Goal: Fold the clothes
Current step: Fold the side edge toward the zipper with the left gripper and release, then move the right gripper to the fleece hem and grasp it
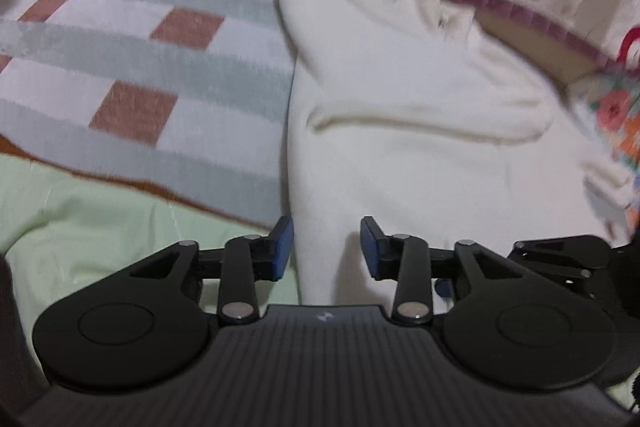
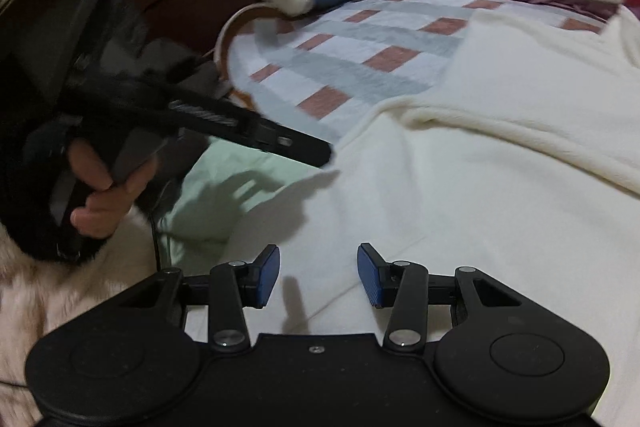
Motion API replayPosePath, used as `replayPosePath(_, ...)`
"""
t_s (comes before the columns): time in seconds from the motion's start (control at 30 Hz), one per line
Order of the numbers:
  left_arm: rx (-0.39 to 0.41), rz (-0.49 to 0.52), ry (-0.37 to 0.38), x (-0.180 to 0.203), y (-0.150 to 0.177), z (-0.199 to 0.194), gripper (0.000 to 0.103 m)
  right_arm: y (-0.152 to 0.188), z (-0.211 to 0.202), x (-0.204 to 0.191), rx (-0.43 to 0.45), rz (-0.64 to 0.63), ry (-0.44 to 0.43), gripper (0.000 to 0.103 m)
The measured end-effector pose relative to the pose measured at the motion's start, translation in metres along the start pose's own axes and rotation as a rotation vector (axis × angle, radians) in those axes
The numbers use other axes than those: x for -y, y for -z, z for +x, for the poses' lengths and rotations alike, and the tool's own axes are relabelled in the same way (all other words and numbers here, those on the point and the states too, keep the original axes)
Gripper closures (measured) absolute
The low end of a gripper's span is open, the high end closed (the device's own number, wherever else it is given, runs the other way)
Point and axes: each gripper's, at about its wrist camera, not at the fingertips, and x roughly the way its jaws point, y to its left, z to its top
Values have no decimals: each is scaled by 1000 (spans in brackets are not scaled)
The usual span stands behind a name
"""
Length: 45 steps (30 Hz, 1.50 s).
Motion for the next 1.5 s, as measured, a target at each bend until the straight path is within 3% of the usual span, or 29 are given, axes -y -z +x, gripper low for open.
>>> replayPosePath(0.1, -4, 58, -69, 6, 3, 2, 100, 0, -6, -13, -9, -53, -11, 54)
replayPosePath(0.2, 43, 95, -122, 14, 3, -25, 101, 8, -51, -7, 70, -13, 26, 53)
replayPosePath(0.27, 62, 151, -170, 22, 7, -49, 100, 28, -93, 5, 131, 48, 93, 53)
replayPosePath(0.37, 27, 264, -166, 32, 21, -80, 93, 65, -160, 21, 222, 132, 208, 53)
replayPosePath(0.43, -26, 337, -135, 43, 39, -92, 70, 107, -206, 22, 276, 174, 318, 53)
replayPosePath(0.5, -79, 396, -105, 54, 57, -99, 58, 152, -246, 16, 317, 212, 434, 53)
replayPosePath(0.63, -159, 425, -40, 81, 84, -89, 56, 205, -266, 2, 273, 283, 596, 53)
replayPosePath(0.83, -140, 524, 26, 128, 91, -65, 54, 282, -292, -19, 191, 389, 828, 55)
replayPosePath(1.0, -113, 502, 82, 156, 85, -51, 53, 284, -278, -10, 88, 307, 786, 56)
replayPosePath(1.17, -75, 487, 119, 167, 76, -42, 52, 288, -267, -4, 71, 245, 816, 57)
replayPosePath(1.2, -69, 477, 133, 169, 75, -40, 52, 286, -269, -5, 105, 234, 820, 59)
replayPosePath(1.23, -64, 466, 148, 171, 73, -38, 52, 283, -272, -6, 149, 221, 823, 77)
replayPosePath(1.27, -54, 464, 168, 173, 71, -38, 51, 280, -275, -8, 194, 208, 826, 86)
replayPosePath(1.37, -18, 468, 232, 182, 64, -41, 50, 268, -285, -10, 333, 189, 820, 89)
replayPosePath(1.43, 3, 484, 276, 192, 59, -44, 49, 249, -294, 2, 432, 253, 742, 90)
replayPosePath(1.5, 20, 506, 327, 205, 55, -46, 47, 229, -295, 15, 471, 291, 690, 90)
